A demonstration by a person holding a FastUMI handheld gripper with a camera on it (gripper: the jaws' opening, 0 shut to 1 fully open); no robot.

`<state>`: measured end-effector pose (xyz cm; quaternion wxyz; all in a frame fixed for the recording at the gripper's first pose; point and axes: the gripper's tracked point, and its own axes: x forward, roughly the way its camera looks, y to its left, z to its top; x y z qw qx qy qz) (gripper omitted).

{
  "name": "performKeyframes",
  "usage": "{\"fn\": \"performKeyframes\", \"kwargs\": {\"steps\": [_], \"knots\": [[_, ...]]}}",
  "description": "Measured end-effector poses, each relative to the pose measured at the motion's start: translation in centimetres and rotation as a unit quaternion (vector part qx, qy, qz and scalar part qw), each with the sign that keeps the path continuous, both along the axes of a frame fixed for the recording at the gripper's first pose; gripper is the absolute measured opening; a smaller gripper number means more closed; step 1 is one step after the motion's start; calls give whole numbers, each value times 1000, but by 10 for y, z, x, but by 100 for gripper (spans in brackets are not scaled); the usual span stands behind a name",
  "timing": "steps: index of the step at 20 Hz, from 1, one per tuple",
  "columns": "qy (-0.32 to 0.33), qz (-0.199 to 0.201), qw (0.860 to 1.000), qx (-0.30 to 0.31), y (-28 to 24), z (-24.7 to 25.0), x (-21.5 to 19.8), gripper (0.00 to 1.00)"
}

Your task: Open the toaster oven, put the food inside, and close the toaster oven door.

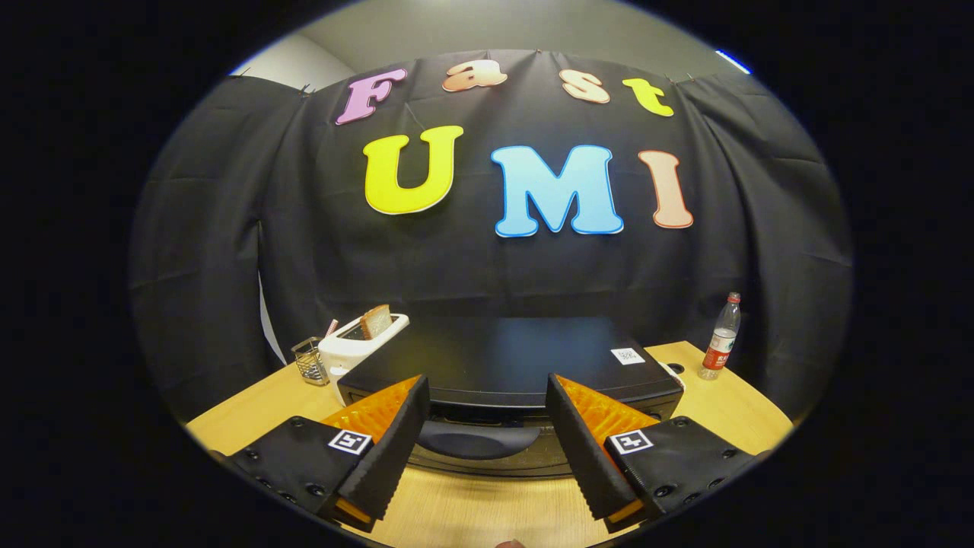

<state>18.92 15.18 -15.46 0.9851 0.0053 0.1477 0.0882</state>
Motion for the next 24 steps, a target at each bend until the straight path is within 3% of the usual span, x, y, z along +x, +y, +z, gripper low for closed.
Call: {"fn": "performKeyframes", "kwargs": {"steps": [6, 12, 24], "knots": [[20, 2, 1000, -16, 9, -23, 5, 98], [23, -29, 999, -19, 6, -37, 11, 98], [42, -5, 999, -22, 5, -46, -37, 98]]}}
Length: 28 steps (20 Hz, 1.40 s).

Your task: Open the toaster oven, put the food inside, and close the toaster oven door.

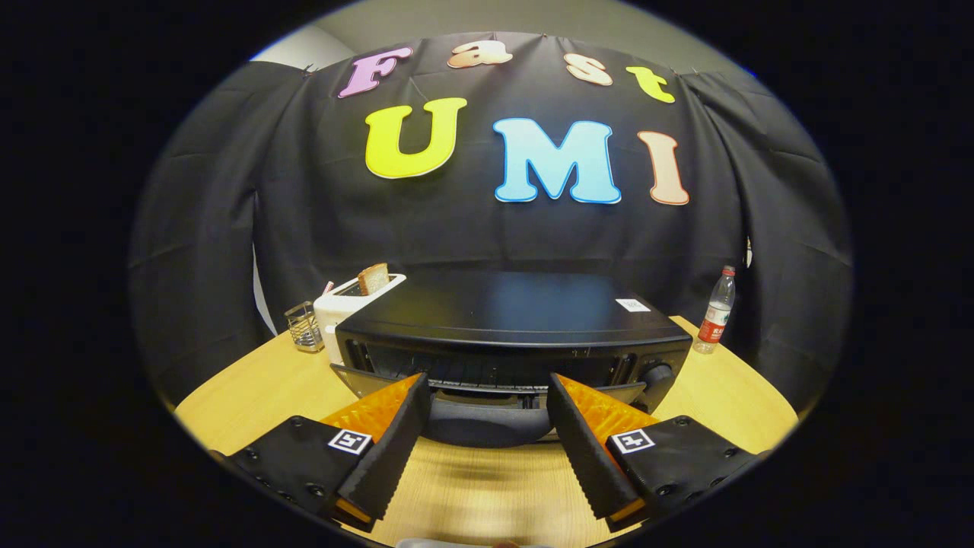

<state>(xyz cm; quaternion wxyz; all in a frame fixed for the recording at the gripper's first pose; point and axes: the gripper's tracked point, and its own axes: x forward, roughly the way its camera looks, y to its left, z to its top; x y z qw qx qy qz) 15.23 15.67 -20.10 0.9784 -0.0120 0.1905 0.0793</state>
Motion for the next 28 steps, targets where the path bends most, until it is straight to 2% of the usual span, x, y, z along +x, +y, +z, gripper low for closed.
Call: {"fn": "performKeyframes", "kwargs": {"steps": [11, 18, 25, 28], "knots": [[29, 11, 999, -19, -2, -30, -49, 98], [70, 39, 996, -39, 0, -56, -78, 98], [130, 47, 990, -13, -8, -76, -101, 98], [153, 69, 986, -4, -13, -72, -115, 98]]}}
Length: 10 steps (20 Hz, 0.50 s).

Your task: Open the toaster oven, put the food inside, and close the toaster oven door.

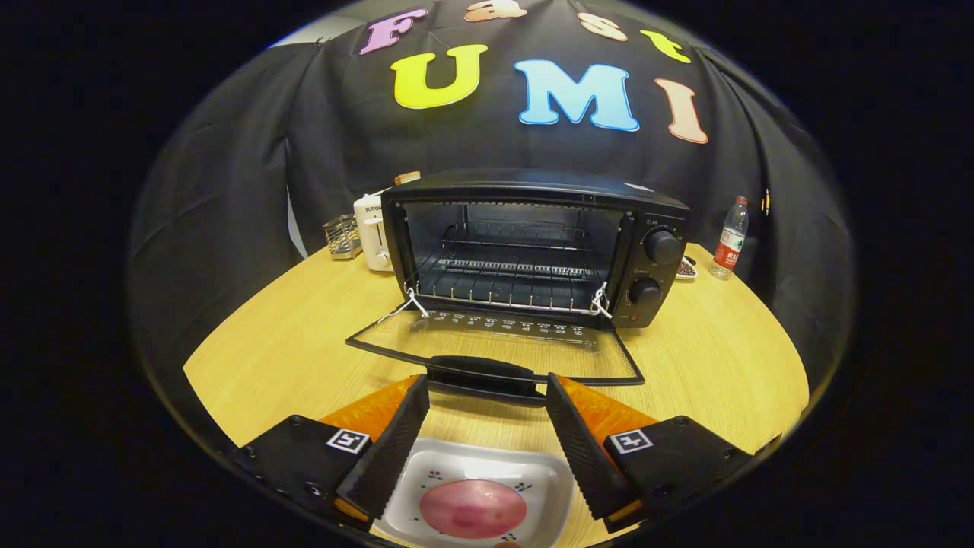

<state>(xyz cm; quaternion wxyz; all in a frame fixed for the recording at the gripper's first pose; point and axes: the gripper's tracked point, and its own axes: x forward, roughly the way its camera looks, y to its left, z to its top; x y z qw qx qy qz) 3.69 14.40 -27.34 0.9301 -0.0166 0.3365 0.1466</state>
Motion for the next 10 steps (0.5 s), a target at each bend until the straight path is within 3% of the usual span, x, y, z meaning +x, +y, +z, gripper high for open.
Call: {"fn": "performKeyframes", "kwargs": {"steps": [5, 10], "knots": [[85, 25, 995, 47, -11, -3, -20, 98], [192, 38, 975, 102, -23, -6, -41, 99]]}}
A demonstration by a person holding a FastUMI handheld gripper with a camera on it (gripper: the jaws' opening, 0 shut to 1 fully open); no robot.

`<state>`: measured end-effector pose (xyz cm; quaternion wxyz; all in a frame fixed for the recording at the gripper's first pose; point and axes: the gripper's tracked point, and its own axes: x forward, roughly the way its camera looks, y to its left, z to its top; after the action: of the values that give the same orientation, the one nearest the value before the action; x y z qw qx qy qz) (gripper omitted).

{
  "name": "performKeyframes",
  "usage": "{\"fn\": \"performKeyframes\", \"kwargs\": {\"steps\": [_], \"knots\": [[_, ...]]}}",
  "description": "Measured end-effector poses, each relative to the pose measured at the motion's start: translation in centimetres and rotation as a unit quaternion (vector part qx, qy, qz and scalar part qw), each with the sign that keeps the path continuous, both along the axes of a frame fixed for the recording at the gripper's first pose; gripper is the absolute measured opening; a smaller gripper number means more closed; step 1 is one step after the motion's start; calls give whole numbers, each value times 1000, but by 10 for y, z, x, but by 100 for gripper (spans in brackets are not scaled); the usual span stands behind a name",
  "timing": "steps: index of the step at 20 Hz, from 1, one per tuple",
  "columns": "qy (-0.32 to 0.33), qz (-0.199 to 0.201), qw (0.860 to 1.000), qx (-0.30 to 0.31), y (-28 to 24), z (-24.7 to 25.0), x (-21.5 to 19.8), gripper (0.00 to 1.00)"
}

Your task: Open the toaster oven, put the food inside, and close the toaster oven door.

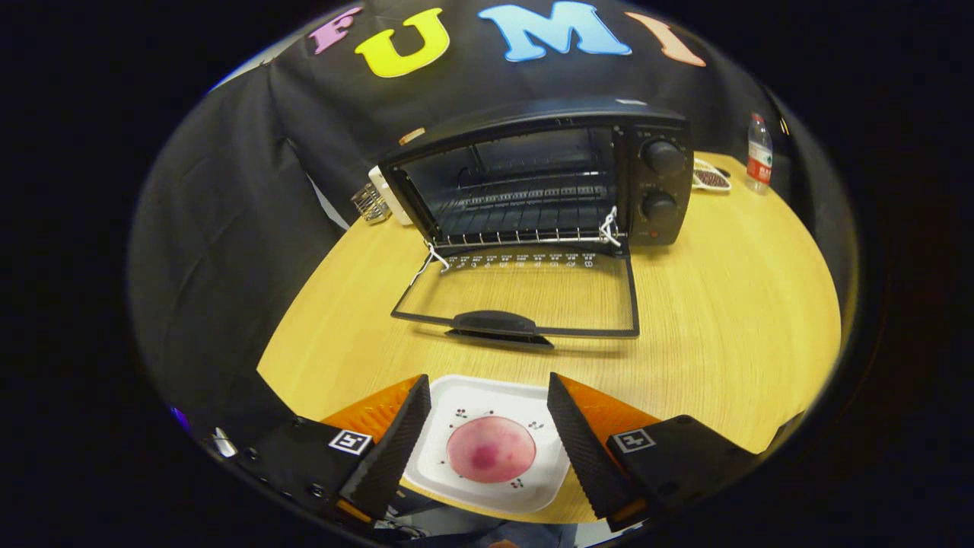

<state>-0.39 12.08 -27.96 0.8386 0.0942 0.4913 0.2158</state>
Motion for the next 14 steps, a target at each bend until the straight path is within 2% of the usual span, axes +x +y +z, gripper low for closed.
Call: {"fn": "performKeyframes", "kwargs": {"steps": [6, 10, 14], "knots": [[78, 26, 997, 10, -20, -17, -19, 98], [149, 32, 988, 26, -27, -30, -37, 99], [184, 35, 982, 27, -32, -42, -45, 99]]}}
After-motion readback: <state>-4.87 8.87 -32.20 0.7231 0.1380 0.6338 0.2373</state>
